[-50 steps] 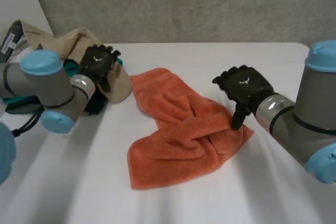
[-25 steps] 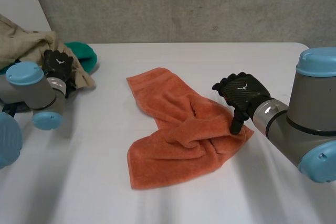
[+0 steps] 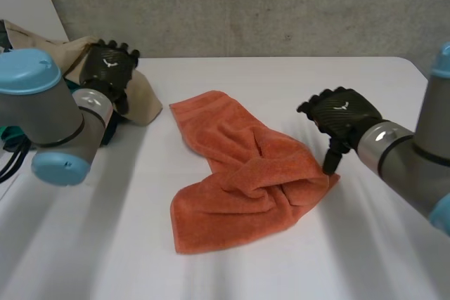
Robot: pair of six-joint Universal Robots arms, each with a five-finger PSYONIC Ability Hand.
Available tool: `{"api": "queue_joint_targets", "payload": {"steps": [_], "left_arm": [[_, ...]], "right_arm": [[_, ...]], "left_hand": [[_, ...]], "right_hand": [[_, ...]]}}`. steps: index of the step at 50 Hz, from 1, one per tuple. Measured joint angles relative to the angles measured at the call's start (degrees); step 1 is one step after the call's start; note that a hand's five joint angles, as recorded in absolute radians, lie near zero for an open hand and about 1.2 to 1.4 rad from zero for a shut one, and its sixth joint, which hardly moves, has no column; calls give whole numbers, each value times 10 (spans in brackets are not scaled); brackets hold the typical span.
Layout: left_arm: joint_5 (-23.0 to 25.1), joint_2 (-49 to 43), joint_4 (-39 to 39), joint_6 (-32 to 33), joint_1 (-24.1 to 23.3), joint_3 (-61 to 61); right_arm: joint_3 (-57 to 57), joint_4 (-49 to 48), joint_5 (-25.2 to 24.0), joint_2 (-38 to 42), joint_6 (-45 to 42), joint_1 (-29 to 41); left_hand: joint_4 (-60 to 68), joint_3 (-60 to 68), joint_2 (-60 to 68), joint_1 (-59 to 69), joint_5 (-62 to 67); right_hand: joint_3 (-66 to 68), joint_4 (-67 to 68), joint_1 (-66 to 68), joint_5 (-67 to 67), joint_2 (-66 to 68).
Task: Fold the laundry.
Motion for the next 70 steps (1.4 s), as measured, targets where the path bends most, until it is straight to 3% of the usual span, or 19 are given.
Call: {"api": "queue_joint_targets", "payload": {"steps": [6,12,17,26,28,29,30,31,32,34,35,43,50,60,63,64,68,70], "left_arm": [[26,81,-63,-74,-59,-85],[60,108,-77,-120,-122,-149],[69,68,-41,-130,-166,-154],[62,-70,13,-144,-214,-59],[61,-94,8,-154,-221,-34],[60,-100,3,-158,-223,-26],[60,-105,-3,-163,-226,-19],[59,-106,-8,-166,-227,-14],[58,-106,-13,-169,-229,-10],[48,-96,-26,-174,-232,-6],[44,-90,-29,-175,-232,-6],[-25,14,-50,-191,-272,-13],[-54,76,-48,-234,-322,-2],[-67,-1,-47,-286,-376,39],[-69,-30,-50,-301,-382,48],[-69,-33,-50,-304,-383,48],[-69,-34,-52,-308,-380,44],[-69,-25,-54,-307,-375,39]], "right_arm": [[8,60,-2,-12,-34,-32],[45,54,-1,-14,-36,-40],[100,-18,0,-12,8,-38],[154,-127,-9,15,172,-37],[152,-135,-21,32,213,-35],[150,-137,-25,37,224,-34],[145,-137,-33,45,240,-33],[140,-137,-37,50,248,-33],[134,-137,-42,54,255,-33],[114,-136,-50,63,266,-33],[105,-136,-52,65,268,-33],[-20,-146,-53,67,243,-35],[-133,-173,-57,73,209,-31],[-189,-228,-74,167,197,-29],[-193,-234,-74,210,192,-29],[-193,-235,-73,216,190,-29],[-191,-232,-69,232,171,-30],[-190,-230,-65,226,160,-31]], "left_hand": [[0,0,0,0,0],[0,0,0,0,0],[0,0,0,0,0],[1,0,1,2,1],[166,159,164,193,168],[265,257,264,308,265],[265,257,264,308,265],[427,419,427,463,423],[497,488,497,524,490],[543,531,542,527,517],[546,535,544,527,517],[546,535,545,527,517],[547,535,545,527,517],[543,532,539,525,530],[461,455,460,504,464],[404,400,403,425,406],[241,239,242,221,242],[71,66,69,55,72]], "right_hand": [[0,0,0,0,0],[0,0,0,0,0],[0,0,0,0,0],[0,0,0,0,0],[0,0,0,0,0],[17,11,14,11,16],[94,84,88,82,95],[170,169,165,166,172],[252,250,248,247,258],[481,479,465,472,500],[521,520,488,510,531],[557,562,495,546,554],[557,563,500,548,554],[557,563,510,548,554],[557,563,510,548,554],[556,561,510,547,553],[266,267,243,254,257],[103,104,72,87,83]]}}
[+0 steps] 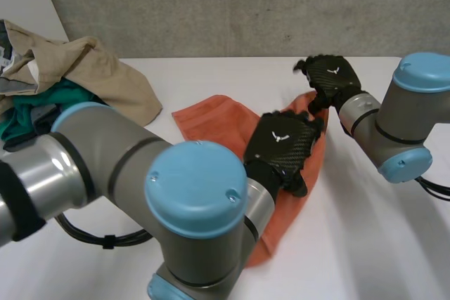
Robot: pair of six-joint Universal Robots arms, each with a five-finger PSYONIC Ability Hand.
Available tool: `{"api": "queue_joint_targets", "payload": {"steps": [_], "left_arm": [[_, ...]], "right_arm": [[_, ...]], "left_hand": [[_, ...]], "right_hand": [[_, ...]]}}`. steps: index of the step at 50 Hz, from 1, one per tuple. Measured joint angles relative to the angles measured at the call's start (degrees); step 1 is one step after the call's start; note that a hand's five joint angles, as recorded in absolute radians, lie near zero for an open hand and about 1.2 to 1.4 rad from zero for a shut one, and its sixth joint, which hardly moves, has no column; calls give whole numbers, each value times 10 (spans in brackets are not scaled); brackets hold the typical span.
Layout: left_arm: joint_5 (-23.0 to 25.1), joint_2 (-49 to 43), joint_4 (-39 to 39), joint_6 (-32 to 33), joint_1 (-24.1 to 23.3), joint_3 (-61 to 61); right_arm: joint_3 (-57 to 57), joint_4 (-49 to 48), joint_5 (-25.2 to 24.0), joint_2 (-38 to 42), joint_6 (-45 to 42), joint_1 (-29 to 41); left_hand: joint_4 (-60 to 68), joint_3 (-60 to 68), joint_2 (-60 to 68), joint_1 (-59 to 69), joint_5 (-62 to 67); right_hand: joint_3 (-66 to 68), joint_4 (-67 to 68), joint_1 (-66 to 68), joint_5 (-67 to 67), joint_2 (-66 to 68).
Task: Fold the laundry.
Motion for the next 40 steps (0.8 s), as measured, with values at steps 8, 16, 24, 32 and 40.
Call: {"api": "queue_joint_targets", "payload": {"steps": [8,16,24,32,40], "left_arm": [[5,95,-18,8,52,-41],[31,150,-19,39,165,-81],[152,81,-19,134,272,-76],[243,-29,-19,236,328,-24],[236,-61,-16,215,321,5]], "right_arm": [[25,43,27,-101,-37,-11],[63,191,31,-204,-70,-34],[144,330,25,-260,-85,-33],[333,289,28,-328,-70,19],[460,173,72,-344,32,109]], "left_hand": [[-66,-62,-63,-49,-68],[-66,-62,-63,-49,-68],[-65,-62,-62,-49,-68],[-65,-62,-62,-48,-67],[-65,-62,-62,-48,-67]], "right_hand": [[-103,-103,-75,-87,-84],[-103,-103,-75,-87,-84],[-103,-103,-75,-87,-84],[-103,-103,-75,-87,-84],[-101,-102,-73,-85,-82]]}}
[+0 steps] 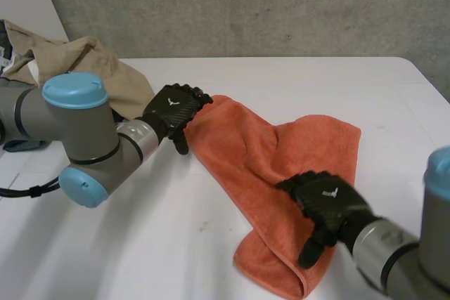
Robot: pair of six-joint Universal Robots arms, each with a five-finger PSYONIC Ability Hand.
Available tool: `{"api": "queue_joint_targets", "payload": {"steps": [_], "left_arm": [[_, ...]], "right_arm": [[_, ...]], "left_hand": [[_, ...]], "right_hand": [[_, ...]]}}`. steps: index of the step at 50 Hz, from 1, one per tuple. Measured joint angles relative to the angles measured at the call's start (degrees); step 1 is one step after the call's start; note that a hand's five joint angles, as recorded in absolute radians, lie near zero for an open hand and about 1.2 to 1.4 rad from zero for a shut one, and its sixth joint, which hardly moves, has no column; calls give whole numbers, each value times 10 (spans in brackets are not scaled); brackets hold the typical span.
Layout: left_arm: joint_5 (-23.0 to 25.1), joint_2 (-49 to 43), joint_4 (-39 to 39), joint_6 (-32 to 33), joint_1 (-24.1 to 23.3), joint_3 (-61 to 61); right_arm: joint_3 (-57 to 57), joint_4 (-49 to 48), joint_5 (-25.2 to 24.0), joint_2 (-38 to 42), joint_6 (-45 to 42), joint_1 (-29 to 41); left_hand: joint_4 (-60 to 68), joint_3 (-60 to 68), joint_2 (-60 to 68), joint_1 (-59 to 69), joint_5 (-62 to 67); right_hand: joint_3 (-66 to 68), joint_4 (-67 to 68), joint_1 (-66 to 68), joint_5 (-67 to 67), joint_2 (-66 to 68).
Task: Fold the laundry.
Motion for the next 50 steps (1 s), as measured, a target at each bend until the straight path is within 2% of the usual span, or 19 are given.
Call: {"api": "queue_joint_targets", "payload": {"steps": [7,15,17,20,25,29,32,39,44,50], "left_arm": [[-18,10,1,-31,-13,-3],[-31,25,0,-36,-16,-14],[-31,28,0,-36,-15,-18],[-31,33,1,-35,-14,-26],[-31,39,1,-35,-14,-35],[-31,41,1,-35,-15,-41],[-31,41,1,-35,-15,-46],[-31,36,0,-52,-22,-59],[-31,31,0,-95,-35,-67],[-33,14,1,-148,-47,-62]], "right_arm": [[28,-57,30,31,45,52],[31,-125,55,87,23,69],[30,-141,69,97,11,69],[28,-176,108,114,-24,68],[20,-213,152,107,-76,64],[5,-223,162,70,-109,63],[-19,-215,157,29,-133,64],[-97,-125,111,-27,-145,69],[-164,-43,67,-50,-120,73],[-216,3,36,-77,-91,74]], "left_hand": [[0,0,0,0,0],[0,0,0,0,0],[0,0,0,0,0],[0,0,0,0,0],[0,0,0,0,0],[0,0,0,0,0],[0,0,0,0,0],[-1,0,0,-1,-2],[-1,0,0,-1,-2],[0,0,0,-1,-2]], "right_hand": [[61,62,53,57,63],[143,143,137,138,138],[212,203,203,194,211],[490,500,481,492,507],[548,559,503,526,549],[553,561,503,526,549],[554,562,503,526,549],[554,562,503,531,549],[555,562,503,531,549],[555,563,503,531,549]]}}
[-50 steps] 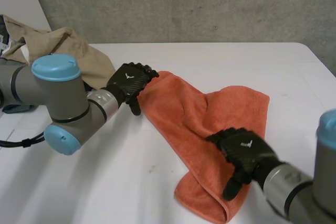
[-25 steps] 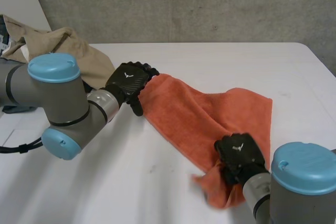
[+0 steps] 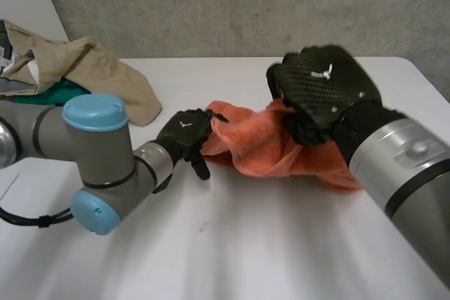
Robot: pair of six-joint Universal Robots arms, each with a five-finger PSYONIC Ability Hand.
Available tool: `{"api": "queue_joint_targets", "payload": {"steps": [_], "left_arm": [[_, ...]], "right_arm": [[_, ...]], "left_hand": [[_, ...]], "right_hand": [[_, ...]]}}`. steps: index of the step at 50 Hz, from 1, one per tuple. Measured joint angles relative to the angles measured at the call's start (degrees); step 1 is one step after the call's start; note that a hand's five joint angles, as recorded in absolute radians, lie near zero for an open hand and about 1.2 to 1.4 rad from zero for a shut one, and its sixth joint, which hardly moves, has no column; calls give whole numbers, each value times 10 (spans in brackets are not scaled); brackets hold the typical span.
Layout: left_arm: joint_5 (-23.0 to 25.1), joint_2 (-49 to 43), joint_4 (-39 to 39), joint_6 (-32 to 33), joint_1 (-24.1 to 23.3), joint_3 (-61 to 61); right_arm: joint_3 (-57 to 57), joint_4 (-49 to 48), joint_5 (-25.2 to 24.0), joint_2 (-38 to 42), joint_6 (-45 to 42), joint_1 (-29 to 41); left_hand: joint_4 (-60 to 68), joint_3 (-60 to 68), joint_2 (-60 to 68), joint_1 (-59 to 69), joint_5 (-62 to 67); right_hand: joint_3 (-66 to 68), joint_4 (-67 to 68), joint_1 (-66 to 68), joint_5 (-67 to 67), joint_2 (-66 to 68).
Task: Fold the laundry.
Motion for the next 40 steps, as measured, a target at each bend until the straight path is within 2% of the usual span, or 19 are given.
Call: {"api": "queue_joint_targets", "payload": {"steps": [2,4,7,9,11,15,18,23,27,30,34,40], "left_arm": [[-4,-11,2,-13,-5,8],[-14,-25,4,-20,-9,20],[-35,-43,7,-23,-11,37],[-54,-51,8,-23,-11,47],[-73,-54,9,-22,-10,52],[-107,-24,11,-21,1,43],[-122,45,13,-17,27,11],[-101,151,17,-9,57,-43],[-72,204,18,-3,64,-69],[-58,213,21,1,64,-75],[-54,181,34,22,63,-48],[-90,98,83,96,57,97]], "right_arm": [[-13,12,-6,-11,8,0],[-23,23,-10,-23,16,0],[-27,33,-11,-36,22,-2],[-27,40,-12,-43,23,-5],[-26,47,-13,-47,22,-12],[-22,66,-15,-51,7,-45],[-17,91,-25,-47,-37,-106],[-24,123,-63,-10,-117,-179],[-43,137,-90,45,-157,-204],[-64,140,-97,92,-169,-209],[-113,132,-85,156,-169,-204],[-248,48,-13,232,-151,-192]], "left_hand": [[15,17,17,19,17],[154,148,161,179,157],[421,413,420,474,420],[498,489,496,529,495],[540,529,537,529,516],[541,532,538,529,516],[541,532,538,529,516],[541,532,538,529,516],[541,532,538,529,516],[542,532,538,529,516],[543,533,540,529,516],[544,535,540,529,516]], "right_hand": [[0,0,0,0,0],[0,1,0,0,0],[0,1,0,0,0],[0,1,0,0,0],[0,1,0,0,0],[0,1,0,6,3],[0,1,0,11,4],[0,1,11,21,5],[3,1,11,22,5],[3,1,12,22,5],[3,2,12,22,5],[3,2,12,22,5]]}}
